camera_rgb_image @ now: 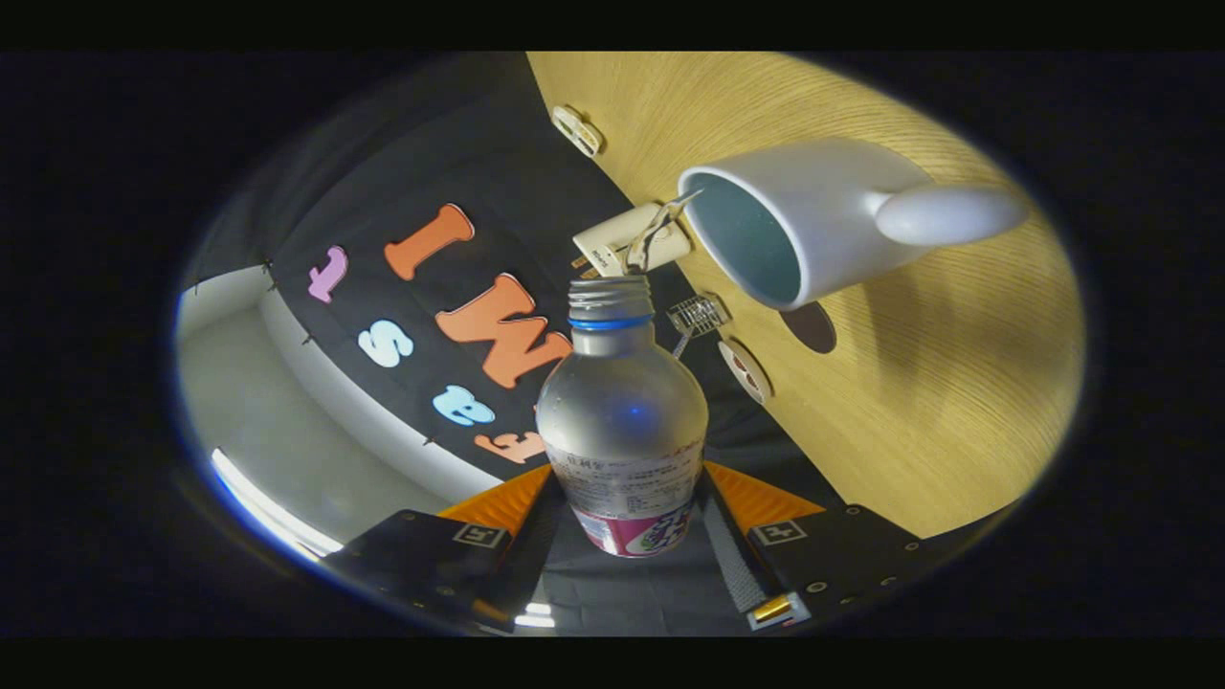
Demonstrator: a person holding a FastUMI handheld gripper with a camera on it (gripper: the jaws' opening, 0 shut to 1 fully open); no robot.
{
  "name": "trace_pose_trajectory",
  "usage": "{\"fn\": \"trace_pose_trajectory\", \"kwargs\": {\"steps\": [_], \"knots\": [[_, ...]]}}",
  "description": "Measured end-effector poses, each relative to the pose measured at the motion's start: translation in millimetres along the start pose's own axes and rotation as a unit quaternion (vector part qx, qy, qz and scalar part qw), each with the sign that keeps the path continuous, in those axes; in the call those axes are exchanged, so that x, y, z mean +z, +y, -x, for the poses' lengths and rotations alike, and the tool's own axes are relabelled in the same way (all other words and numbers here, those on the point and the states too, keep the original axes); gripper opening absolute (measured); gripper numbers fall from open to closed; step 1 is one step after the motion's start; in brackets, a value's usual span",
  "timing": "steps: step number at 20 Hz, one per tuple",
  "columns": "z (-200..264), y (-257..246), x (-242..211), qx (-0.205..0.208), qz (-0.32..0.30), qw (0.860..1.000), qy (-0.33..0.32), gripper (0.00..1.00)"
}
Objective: Take the bottle from table, then pour the juice into the cup, finally place the bottle on the coaster
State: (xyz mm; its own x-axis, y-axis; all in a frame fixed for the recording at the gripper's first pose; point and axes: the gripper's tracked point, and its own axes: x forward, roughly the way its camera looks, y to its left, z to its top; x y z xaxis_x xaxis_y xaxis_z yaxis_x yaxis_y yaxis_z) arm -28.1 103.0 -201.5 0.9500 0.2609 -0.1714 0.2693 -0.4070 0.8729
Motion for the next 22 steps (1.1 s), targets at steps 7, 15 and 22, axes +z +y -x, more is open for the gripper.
{"fn": "trace_pose_trajectory", "kwargs": {"steps": [7, 15, 22], "knots": [[-2, 3, -8, 0.01, -0.015, 1.0, 0.002, 0.78], [-1, 8, -19, 0.024, -0.026, 0.999, 0.014, 0.78], [0, 10, -23, 0.039, -0.042, 0.998, 0.019, 0.78]]}}
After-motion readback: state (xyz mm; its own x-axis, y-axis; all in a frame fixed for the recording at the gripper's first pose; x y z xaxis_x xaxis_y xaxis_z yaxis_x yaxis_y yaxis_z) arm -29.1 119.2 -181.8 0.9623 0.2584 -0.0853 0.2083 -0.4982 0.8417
